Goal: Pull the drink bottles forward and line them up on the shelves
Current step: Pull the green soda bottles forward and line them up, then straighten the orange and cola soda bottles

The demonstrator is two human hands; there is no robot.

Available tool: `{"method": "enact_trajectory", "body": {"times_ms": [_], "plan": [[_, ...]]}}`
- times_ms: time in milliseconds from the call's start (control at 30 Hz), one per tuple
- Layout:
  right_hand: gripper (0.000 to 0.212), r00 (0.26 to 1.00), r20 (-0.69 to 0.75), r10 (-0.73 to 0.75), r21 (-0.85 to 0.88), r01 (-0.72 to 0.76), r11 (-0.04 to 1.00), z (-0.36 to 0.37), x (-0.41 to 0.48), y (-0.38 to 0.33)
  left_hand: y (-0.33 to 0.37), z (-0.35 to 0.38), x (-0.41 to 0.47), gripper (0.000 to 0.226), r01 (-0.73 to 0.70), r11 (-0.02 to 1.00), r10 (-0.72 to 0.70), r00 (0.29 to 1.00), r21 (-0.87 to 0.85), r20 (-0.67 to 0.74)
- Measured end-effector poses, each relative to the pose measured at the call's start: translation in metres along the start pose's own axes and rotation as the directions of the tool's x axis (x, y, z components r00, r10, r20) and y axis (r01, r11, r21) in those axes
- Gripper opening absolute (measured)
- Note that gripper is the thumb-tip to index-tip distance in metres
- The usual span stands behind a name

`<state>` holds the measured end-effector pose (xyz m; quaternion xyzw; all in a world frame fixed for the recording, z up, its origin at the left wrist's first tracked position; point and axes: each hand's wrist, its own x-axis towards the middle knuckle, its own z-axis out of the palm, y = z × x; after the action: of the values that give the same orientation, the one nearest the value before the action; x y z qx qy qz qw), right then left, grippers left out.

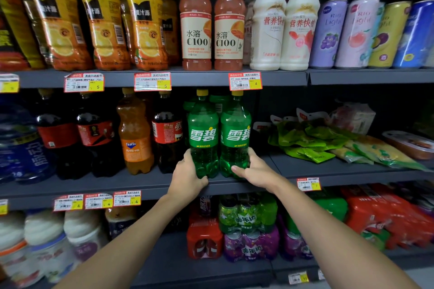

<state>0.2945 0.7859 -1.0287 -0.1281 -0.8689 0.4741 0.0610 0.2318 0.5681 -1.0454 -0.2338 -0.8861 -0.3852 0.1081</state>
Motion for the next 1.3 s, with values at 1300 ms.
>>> {"method": "enact_trajectory", "body": {"times_ms": [1300], "plan": [[0.031, 0.528, -0.743, -0.411, -0.281, 0.311, 0.908, 0.142, -0.049, -0.06, -0.074, -0.08, -0.02, 0.07, 0.047, 0.998, -0.061, 0.887, -0.042, -0.458]]}}
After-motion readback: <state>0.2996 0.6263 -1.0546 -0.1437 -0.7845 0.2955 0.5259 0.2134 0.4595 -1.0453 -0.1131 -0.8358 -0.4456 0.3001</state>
